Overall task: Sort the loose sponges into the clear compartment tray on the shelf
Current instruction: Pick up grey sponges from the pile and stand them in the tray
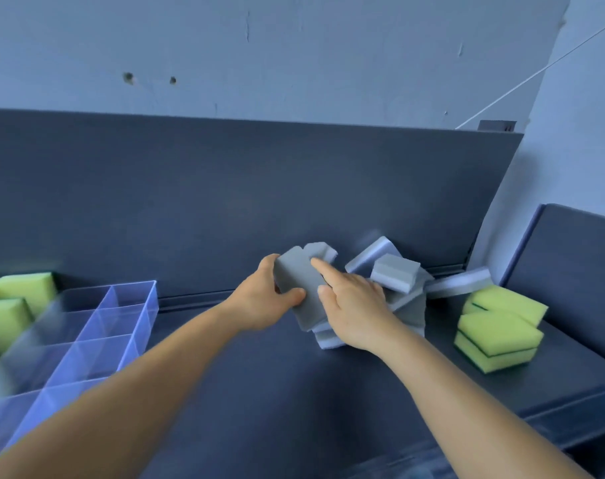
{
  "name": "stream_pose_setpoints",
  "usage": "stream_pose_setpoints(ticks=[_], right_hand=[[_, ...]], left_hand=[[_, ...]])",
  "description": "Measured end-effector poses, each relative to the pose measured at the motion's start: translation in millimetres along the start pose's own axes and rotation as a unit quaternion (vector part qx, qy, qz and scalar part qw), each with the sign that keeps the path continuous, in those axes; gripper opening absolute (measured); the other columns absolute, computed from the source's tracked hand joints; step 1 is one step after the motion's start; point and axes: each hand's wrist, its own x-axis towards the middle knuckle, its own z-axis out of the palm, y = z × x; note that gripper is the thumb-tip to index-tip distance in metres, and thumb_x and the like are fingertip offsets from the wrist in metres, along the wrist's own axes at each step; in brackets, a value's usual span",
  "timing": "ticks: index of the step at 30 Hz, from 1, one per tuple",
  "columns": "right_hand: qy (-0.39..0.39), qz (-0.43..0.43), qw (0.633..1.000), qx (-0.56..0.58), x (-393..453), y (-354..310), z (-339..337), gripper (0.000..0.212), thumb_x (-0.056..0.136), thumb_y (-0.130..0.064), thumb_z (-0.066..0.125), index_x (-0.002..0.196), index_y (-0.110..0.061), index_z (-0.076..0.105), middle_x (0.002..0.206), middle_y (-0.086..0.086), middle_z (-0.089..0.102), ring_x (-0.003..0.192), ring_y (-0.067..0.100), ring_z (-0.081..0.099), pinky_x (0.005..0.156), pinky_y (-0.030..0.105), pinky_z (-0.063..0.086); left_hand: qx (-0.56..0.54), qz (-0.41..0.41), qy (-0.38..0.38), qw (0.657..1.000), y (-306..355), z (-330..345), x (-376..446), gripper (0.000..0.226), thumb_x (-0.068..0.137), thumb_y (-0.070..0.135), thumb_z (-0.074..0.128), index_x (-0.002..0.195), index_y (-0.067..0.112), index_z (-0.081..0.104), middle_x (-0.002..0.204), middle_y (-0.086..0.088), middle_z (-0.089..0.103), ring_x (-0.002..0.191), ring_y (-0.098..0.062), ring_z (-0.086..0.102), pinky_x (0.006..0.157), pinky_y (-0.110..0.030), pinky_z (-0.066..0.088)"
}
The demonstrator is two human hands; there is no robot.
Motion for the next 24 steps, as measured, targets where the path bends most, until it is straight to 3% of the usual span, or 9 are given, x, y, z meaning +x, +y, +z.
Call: stream_pose_setpoints(ticks=[3, 7, 13, 17, 21, 24], right_hand=[[0.008, -0.001, 1.000, 0.030, 8, -3, 6, 0.044, 0.100, -0.020, 0.029, 0.143, -0.026, 0.035, 0.144, -0.005, 0.043, 0.131, 0.021, 0.036, 0.106, 0.038, 0.031], [-0.044, 0.021, 0.999, 0.015, 10, -4, 8, 0.047, 0.098, -0.024, 0.039, 0.144, -0.023, 0.032, 0.149, -0.004, 0.036, 0.136, 0.021, 0.030, 0.109, 0.034, 0.031], [-0.115, 0.021, 0.993, -0.022, 15, -17, 12, 0.062, 0.090, -0.043, 0.052, 0.145, -0.024, 0.029, 0.143, -0.002, 0.041, 0.133, 0.022, 0.033, 0.103, 0.033, 0.035], [-0.099, 0.037, 0.994, -0.036, 21, -25, 15, 0.057, 0.091, -0.037, 0.053, 0.142, -0.022, 0.032, 0.135, 0.002, 0.045, 0.124, 0.024, 0.043, 0.092, 0.032, 0.040], [-0.021, 0.089, 0.993, 0.074, 20, -25, 9, 0.037, 0.093, -0.036, 0.047, 0.125, -0.018, 0.043, 0.119, 0.003, 0.053, 0.101, 0.026, 0.052, 0.075, 0.032, 0.040], [-0.018, 0.104, 0.975, 0.195, 15, -29, 1, 0.032, 0.092, -0.042, 0.043, 0.112, -0.018, 0.047, 0.102, -0.001, 0.058, 0.090, 0.021, 0.054, 0.065, 0.032, 0.040]], left_hand=[[-0.030, -0.021, 0.013, 0.999, -17, -17, -2, 0.069, 0.088, 0.033, 0.061, 0.143, 0.032, 0.020, 0.105, 0.000, 0.059, 0.090, -0.020, 0.061, 0.075, -0.030, 0.050], [-0.080, -0.038, 0.021, 0.996, -30, -33, -5, 0.060, 0.088, 0.022, 0.060, 0.136, 0.035, 0.027, 0.100, -0.001, 0.060, 0.080, -0.025, 0.065, 0.085, -0.043, 0.057], [-0.070, -0.049, 0.020, 0.996, -39, -44, -14, 0.058, 0.085, 0.016, 0.059, 0.132, 0.034, 0.031, 0.107, -0.004, 0.059, 0.096, -0.030, 0.067, 0.086, -0.045, 0.057], [-0.051, -0.046, 0.036, 0.997, -41, -48, -19, 0.058, 0.082, 0.018, 0.061, 0.130, 0.036, 0.034, 0.106, -0.002, 0.060, 0.096, -0.025, 0.065, 0.087, -0.046, 0.056], [-0.052, -0.033, 0.071, 0.996, -43, -52, -25, 0.049, 0.083, 0.016, 0.061, 0.124, 0.033, 0.040, 0.103, 0.001, 0.057, 0.096, -0.025, 0.063, 0.086, -0.046, 0.056], [-0.040, -0.018, 0.093, 0.995, -40, -53, -33, 0.044, 0.083, 0.013, 0.061, 0.118, 0.032, 0.041, 0.103, -0.005, 0.057, 0.092, -0.028, 0.062, 0.085, -0.048, 0.055]])
